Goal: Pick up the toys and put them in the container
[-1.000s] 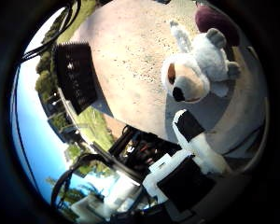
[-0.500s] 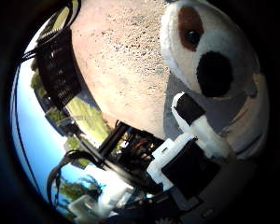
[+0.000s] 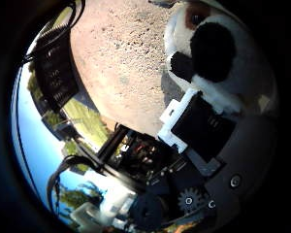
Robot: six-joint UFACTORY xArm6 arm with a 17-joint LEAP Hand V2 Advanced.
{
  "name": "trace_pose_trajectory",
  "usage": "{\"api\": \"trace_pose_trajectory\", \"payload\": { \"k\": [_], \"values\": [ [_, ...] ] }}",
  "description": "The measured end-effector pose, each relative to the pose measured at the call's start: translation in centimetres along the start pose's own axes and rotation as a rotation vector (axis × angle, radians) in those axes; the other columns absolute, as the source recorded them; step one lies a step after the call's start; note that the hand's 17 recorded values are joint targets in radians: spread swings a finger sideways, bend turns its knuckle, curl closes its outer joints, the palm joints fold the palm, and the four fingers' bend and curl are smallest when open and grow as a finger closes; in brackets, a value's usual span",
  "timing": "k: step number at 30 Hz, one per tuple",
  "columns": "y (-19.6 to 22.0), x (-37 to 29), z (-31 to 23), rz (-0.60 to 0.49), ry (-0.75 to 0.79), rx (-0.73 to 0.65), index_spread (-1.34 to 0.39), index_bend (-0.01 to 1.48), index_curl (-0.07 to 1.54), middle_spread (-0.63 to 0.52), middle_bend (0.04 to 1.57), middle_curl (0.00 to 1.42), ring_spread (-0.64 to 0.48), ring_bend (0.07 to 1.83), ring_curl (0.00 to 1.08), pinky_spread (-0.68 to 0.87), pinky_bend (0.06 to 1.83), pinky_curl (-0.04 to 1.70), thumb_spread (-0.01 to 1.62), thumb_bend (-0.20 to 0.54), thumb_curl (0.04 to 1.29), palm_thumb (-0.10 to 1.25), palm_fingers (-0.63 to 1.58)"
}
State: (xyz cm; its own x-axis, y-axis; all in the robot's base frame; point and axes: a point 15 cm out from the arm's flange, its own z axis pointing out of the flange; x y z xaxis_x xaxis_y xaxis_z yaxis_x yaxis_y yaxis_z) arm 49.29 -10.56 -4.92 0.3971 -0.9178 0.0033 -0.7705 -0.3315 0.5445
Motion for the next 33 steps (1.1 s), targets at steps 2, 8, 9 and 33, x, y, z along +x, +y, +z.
{"api": "trace_pose_trajectory", "payload": {
  "k": [2,8,9,33],
  "values": [
    [1.1,-0.4,-1.1,0.010,-0.015,0.008,-0.72,0.47,0.17,-0.25,0.99,0.88,-0.07,1.27,0.76,0.27,1.44,0.57,1.08,0.065,0.58,1.04,1.04],
    [7.1,-2.9,-8.1,0.008,-0.013,-0.005,-0.85,0.62,0.20,-0.28,1.05,0.99,-0.10,1.32,0.81,0.21,1.52,0.64,1.10,0.051,0.66,1.05,0.96],
    [8.5,-3.4,-9.6,0.007,-0.014,-0.011,-0.87,0.65,0.21,-0.28,1.06,1.01,-0.11,1.33,0.82,0.20,1.53,0.65,1.11,0.048,0.67,1.05,0.95],
    [14.9,-39.9,-33.5,-0.490,-0.070,0.423,-1.10,0.86,0.46,-0.28,1.22,1.18,-0.14,1.49,0.90,0.13,1.67,0.79,1.16,-0.007,0.89,1.03,0.76]
  ]
}}
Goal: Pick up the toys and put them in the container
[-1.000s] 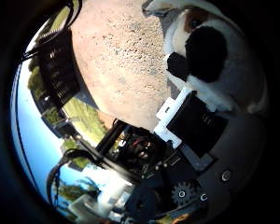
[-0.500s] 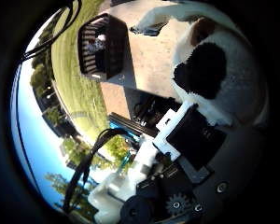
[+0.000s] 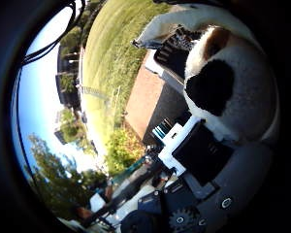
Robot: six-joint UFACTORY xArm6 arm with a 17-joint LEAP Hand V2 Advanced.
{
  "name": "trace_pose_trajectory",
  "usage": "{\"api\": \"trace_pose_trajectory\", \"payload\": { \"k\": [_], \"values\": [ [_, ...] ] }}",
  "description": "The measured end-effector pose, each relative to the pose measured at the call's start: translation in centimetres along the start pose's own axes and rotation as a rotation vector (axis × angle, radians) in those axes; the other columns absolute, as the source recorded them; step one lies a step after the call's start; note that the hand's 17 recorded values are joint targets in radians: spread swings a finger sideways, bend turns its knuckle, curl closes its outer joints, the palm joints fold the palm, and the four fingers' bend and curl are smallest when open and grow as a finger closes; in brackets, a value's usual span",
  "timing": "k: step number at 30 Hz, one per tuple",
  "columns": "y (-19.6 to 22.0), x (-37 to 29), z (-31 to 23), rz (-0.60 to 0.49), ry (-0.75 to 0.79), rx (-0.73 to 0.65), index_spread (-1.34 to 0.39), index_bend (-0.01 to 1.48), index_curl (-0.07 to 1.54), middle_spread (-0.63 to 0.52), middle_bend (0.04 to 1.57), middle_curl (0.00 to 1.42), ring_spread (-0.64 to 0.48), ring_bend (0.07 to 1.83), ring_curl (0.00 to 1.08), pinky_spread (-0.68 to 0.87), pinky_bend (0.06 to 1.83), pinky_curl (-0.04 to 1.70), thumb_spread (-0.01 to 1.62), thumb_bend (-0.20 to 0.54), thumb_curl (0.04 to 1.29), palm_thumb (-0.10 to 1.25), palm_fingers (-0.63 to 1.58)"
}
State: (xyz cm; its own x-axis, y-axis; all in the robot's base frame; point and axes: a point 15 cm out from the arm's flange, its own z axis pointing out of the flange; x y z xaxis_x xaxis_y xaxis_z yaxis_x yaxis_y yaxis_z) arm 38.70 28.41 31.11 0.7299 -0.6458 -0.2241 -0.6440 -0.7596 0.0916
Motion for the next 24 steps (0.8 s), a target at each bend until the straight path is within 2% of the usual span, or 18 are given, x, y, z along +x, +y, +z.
{"api": "trace_pose_trajectory", "payload": {
  "k": [2,5,9,14,18,23,24],
  "values": [
    [-2.8,-0.8,1.5,-0.015,0.011,0.025,-1.10,0.86,0.49,-0.28,1.23,1.18,-0.14,1.50,0.89,0.13,1.67,0.79,1.16,-0.011,0.90,1.02,0.76],
    [-7.1,-1.6,4.6,-0.034,0.019,0.036,-1.11,0.85,0.53,-0.28,1.24,1.18,-0.14,1.51,0.89,0.13,1.68,0.80,1.15,-0.043,0.89,0.93,0.74],
    [-11.6,-1.5,10.5,-0.039,0.019,0.014,-1.11,0.79,0.58,-0.27,1.23,1.17,-0.12,1.55,0.89,0.13,1.66,0.81,1.15,-0.030,0.86,0.88,0.65],
    [-16.1,-1.1,16.6,-0.052,0.053,0.071,-1.01,0.74,0.69,-0.23,1.15,1.09,-0.02,1.45,0.79,0.20,1.53,0.75,1.14,-0.027,0.80,0.87,0.66],
    [-17.4,-0.5,20.5,-0.054,0.066,0.072,-0.84,0.75,0.78,-0.18,0.98,0.97,0.05,1.31,0.71,0.25,1.38,0.73,1.12,-0.034,0.75,0.85,0.46],
    [-17.8,0.6,22.7,-0.055,0.071,0.071,-0.56,0.58,0.74,-0.11,0.64,0.78,0.17,1.11,0.60,0.37,1.21,0.65,1.09,-0.044,0.68,0.79,-0.01],
    [-17.7,0.8,22.8,-0.054,0.070,0.070,-0.53,0.55,0.72,-0.09,0.58,0.74,0.18,1.07,0.57,0.39,1.18,0.62,1.08,-0.045,0.67,0.78,-0.03]
  ]
}}
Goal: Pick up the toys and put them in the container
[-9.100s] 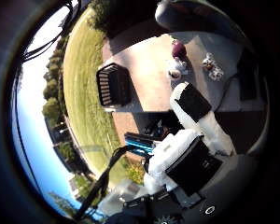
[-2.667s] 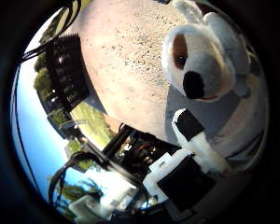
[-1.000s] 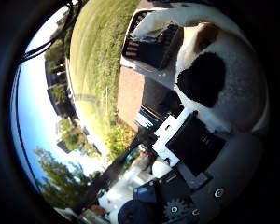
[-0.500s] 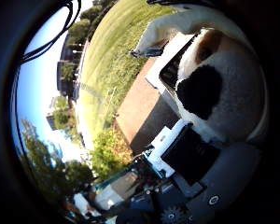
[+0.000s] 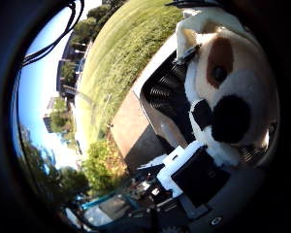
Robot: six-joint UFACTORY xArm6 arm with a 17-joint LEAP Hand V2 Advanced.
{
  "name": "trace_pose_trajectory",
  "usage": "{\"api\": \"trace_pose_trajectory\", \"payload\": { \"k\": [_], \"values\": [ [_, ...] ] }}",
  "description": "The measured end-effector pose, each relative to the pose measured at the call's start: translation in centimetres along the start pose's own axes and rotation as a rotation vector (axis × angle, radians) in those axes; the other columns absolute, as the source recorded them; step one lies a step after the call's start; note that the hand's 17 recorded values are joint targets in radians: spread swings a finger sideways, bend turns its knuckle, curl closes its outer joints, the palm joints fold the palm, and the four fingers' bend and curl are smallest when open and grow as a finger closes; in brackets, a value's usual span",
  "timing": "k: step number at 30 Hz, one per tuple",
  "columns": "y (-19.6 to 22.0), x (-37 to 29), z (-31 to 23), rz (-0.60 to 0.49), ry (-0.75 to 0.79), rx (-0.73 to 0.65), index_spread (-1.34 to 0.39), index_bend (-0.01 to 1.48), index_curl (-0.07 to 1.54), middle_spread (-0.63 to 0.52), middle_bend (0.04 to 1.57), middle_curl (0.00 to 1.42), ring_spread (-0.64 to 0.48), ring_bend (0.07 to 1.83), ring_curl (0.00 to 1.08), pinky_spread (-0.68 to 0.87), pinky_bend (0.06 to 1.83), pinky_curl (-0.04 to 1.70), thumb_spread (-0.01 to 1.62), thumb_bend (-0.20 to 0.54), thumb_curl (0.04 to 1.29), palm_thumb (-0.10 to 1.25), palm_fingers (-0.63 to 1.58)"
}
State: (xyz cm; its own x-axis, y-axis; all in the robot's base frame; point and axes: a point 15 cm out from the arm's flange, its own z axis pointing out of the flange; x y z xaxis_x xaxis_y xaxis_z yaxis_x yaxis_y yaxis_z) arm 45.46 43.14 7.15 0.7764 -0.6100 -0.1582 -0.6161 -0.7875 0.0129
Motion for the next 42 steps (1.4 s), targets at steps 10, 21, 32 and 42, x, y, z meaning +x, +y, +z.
{"api": "trace_pose_trajectory", "payload": {
  "k": [10,21,32,42],
  "values": [
    [1.6,1.9,-2.2,-0.023,-0.005,-0.029,-0.45,0.22,0.48,0.05,0.20,0.47,0.28,0.63,0.35,0.48,0.99,0.47,1.07,-0.045,0.50,0.65,-0.09],
    [8.3,10.7,-14.8,0.101,0.013,-0.031,-0.41,0.15,0.35,0.12,0.16,0.36,0.30,0.50,0.30,0.50,0.83,0.36,1.07,-0.033,0.40,0.63,-0.05],
    [23.7,31.8,-19.2,0.384,0.150,-0.058,-0.29,0.17,0.31,0.08,0.18,0.34,0.28,0.46,0.30,0.49,0.74,0.29,1.08,-0.028,0.37,0.64,0.07],
    [27.4,44.4,-9.4,0.569,0.226,0.055,-0.08,0.18,0.29,0.09,0.20,0.35,0.30,0.48,0.30,0.51,0.71,0.25,1.09,-0.049,0.35,0.59,0.24]
  ]
}}
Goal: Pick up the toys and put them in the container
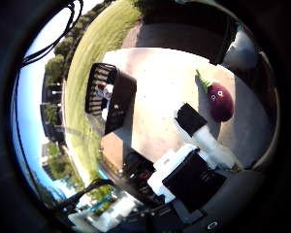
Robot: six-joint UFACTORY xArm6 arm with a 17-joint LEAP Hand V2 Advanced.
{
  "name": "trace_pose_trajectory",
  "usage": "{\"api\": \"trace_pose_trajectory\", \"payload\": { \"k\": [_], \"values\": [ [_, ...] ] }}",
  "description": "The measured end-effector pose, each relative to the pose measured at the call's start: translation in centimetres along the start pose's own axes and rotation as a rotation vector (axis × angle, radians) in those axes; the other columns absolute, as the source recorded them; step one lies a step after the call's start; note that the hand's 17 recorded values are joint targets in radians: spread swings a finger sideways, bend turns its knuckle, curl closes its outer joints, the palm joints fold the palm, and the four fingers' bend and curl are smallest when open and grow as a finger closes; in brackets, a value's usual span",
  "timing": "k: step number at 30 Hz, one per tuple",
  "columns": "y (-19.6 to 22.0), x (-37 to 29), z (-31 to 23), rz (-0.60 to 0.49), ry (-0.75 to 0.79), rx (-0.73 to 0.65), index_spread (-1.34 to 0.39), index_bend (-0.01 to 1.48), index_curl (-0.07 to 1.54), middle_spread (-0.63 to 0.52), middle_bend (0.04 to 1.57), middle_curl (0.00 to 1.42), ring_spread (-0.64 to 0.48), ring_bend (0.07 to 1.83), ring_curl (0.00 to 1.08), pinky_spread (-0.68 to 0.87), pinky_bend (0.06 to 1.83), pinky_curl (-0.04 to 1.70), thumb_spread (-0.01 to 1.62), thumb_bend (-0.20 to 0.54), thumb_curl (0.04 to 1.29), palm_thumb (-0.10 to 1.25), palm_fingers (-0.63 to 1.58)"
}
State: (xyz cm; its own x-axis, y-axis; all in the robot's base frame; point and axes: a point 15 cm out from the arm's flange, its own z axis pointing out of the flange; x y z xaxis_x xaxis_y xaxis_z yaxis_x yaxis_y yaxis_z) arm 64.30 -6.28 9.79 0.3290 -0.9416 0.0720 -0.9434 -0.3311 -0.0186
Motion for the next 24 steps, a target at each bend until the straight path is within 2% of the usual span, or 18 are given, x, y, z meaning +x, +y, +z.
{"api": "trace_pose_trajectory", "payload": {
  "k": [6,11,18,24],
  "values": [
    [-0.2,2.7,6.5,0.107,0.048,0.032,-0.02,0.17,0.30,0.09,0.20,0.36,0.32,0.50,0.31,0.51,0.67,0.22,1.09,-0.051,0.33,0.44,0.32],
    [1.2,4.2,10.7,0.175,0.063,0.014,0.02,0.17,0.30,0.10,0.19,0.37,0.33,0.50,0.31,0.52,0.67,0.20,1.09,-0.040,0.32,0.39,0.34],
    [1.4,3.6,13.4,0.247,0.071,0.007,0.08,0.17,0.29,0.14,0.20,0.37,0.36,0.56,0.31,0.53,0.67,0.17,1.07,-0.039,0.31,0.34,0.43],
    [2.2,2.8,15.0,0.249,0.110,-0.035,0.10,0.20,0.29,0.15,0.26,0.38,0.38,0.63,0.31,0.55,0.62,0.12,1.06,-0.040,0.30,0.30,0.62]
  ]
}}
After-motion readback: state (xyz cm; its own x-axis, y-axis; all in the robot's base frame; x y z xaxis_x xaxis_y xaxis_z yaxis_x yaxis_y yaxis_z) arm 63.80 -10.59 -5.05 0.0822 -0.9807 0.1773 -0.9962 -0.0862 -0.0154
